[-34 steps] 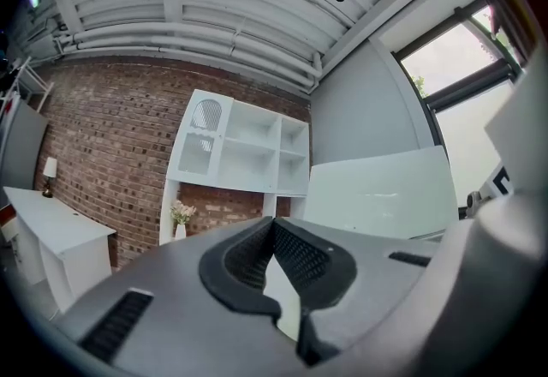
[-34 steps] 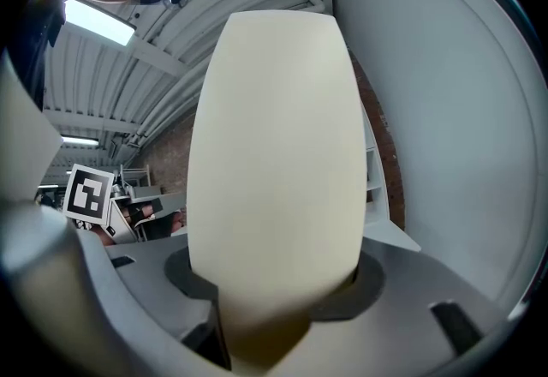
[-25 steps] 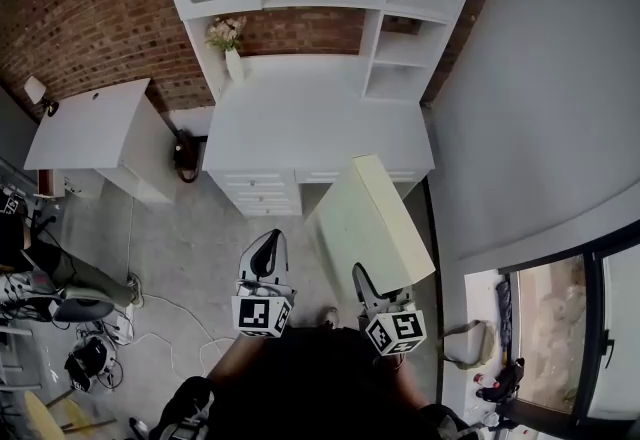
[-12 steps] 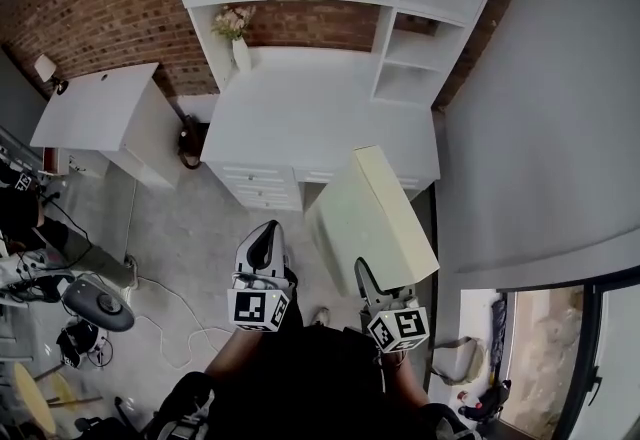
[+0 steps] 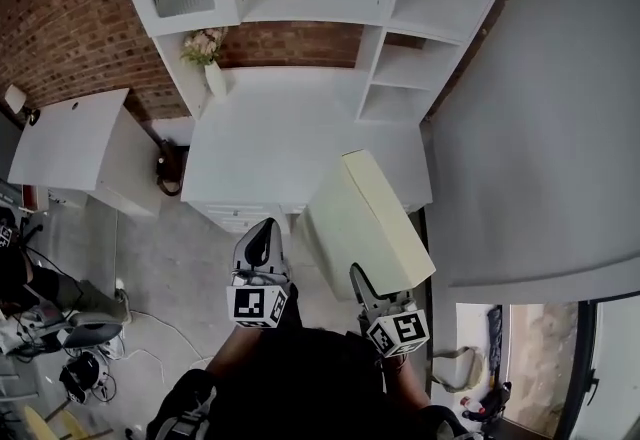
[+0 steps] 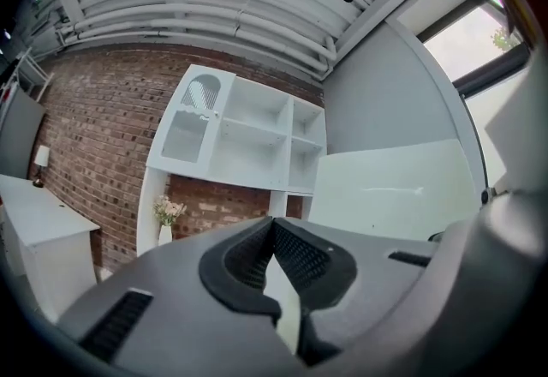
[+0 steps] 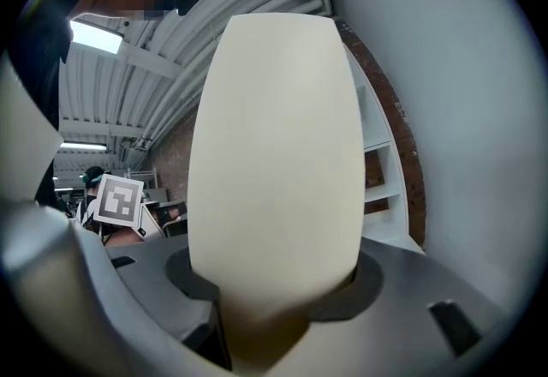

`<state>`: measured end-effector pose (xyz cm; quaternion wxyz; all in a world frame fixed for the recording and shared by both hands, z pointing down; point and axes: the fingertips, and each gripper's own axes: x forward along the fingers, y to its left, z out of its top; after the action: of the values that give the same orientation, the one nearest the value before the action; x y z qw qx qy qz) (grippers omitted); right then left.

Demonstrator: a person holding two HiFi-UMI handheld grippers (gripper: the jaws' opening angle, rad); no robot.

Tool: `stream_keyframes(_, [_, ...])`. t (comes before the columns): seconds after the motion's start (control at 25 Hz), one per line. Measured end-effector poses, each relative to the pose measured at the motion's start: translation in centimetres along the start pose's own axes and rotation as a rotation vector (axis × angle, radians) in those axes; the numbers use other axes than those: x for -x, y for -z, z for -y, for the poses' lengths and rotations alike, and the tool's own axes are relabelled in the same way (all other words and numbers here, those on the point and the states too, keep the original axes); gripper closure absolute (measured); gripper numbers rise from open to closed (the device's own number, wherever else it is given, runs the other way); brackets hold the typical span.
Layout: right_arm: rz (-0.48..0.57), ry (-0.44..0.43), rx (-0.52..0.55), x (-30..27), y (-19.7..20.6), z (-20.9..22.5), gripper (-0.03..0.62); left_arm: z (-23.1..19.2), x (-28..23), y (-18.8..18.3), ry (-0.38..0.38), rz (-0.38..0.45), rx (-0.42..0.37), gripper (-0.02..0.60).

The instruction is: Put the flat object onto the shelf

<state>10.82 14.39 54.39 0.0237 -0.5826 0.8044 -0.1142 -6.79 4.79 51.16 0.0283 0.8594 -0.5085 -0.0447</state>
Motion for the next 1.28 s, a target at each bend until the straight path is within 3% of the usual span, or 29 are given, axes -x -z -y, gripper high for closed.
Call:
stream_keyframes(0.28, [-0.010,0.046,-0.028,-9.5,-1.8,0.2,0.335,-6.9,-8.9,-2.4,0.067,0.005,-0.001,0.572])
stream_keyframes(0.56, [-0.017,0.055,-0.021,-17.5,-3.4,-0.7,0.335,-12.2,-14.4,-3.2,0.116,0.018,0.001,0.572])
stream_keyframes(0.84, [-0.013,0.052,0.076,-21.5,-6.6,-1.0,0.335,-14.3,-16.2,-4.8,0.138,0.035,0.014,0.572])
stream_keyframes(1.08, [-0.039,0.025,0.212,-23.4,-11.1,-0.5,0.335,-14.9,-17.9,-5.4,0.111,0.047,0.009,0.572])
stream_keyframes(1.28, [0.010,0.012,0.285,-24.5,-14.1,1.3,0.335,-15.4,-18.7,-6.6,0.076,0.060,0.008,0.572])
